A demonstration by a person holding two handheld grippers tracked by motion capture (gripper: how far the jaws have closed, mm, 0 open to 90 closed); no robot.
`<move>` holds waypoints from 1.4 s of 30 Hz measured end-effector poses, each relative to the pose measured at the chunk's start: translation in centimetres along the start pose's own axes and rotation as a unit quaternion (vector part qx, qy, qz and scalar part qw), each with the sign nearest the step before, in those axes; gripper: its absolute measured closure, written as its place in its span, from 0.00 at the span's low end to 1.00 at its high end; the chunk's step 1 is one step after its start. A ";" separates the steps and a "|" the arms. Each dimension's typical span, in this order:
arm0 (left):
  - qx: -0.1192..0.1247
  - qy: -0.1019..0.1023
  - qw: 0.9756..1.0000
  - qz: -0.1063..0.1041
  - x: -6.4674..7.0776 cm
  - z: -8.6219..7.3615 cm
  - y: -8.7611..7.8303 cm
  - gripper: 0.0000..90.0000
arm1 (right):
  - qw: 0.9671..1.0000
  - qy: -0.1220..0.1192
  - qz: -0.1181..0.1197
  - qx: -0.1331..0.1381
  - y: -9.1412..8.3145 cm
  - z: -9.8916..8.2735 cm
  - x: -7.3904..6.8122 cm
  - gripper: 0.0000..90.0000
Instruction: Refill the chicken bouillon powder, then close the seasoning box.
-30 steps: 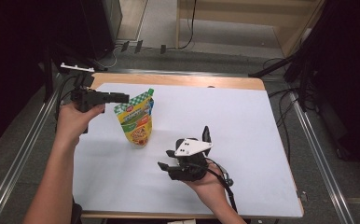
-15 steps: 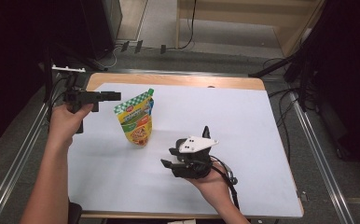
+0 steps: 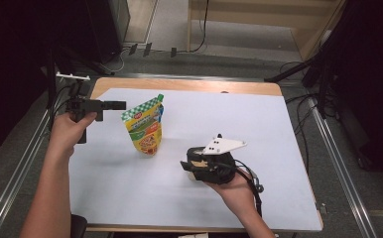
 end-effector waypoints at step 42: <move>-0.009 -0.002 1.000 0.007 -0.4 -0.8 0.8 0.43 | 0.997 0.034 -0.068 0.019 -8.3 2.3 6.1 1.00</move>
Point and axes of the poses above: each handheld gripper's, and its own axes: y roughly forward along the jaws, z roughly out of its top, x roughly to its right, the point moved 3 cm from there along y, roughly forward along the jaws, and after that the axes turned 5 degrees about x, right-handed, at the moved point
